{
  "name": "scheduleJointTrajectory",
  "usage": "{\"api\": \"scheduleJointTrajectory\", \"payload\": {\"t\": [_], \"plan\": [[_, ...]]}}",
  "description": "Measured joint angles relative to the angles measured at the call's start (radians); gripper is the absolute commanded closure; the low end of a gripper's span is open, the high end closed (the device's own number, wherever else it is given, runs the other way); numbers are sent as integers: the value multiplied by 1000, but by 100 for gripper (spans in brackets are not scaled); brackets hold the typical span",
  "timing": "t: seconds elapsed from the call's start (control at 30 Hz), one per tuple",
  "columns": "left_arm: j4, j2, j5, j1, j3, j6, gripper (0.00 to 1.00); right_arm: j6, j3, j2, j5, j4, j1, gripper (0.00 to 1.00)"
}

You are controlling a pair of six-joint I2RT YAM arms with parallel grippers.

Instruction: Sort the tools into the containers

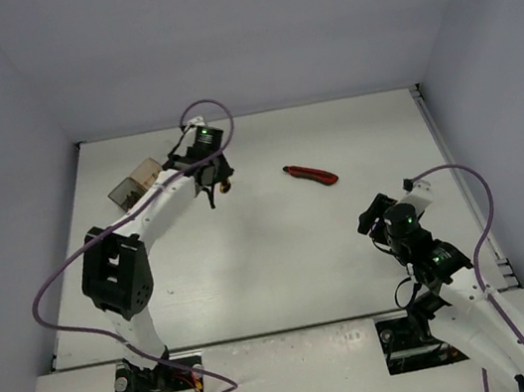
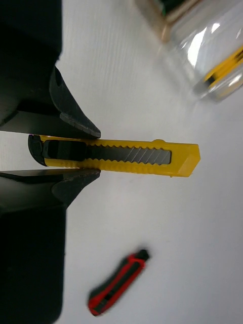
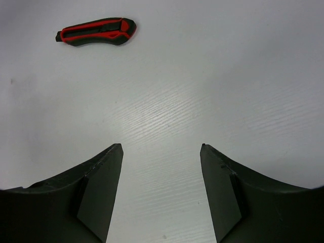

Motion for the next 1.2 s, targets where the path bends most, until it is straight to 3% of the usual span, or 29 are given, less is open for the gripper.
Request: {"api": "scheduleJointTrajectory", "payload": {"t": [0.2, 0.5, 0.93, 1.2], "plan": [[14, 60, 44, 182, 106, -116, 94, -24, 0, 43, -25, 18, 0, 41], [40, 231, 94, 253, 199, -253, 91, -52, 0, 70, -65, 38, 0, 40], [77, 257, 115, 311, 183, -295, 48, -96, 19, 198, -98, 55, -1, 39], [96, 225, 140, 312, 130, -270, 41, -208, 174, 341, -138, 56, -5, 34]]}}
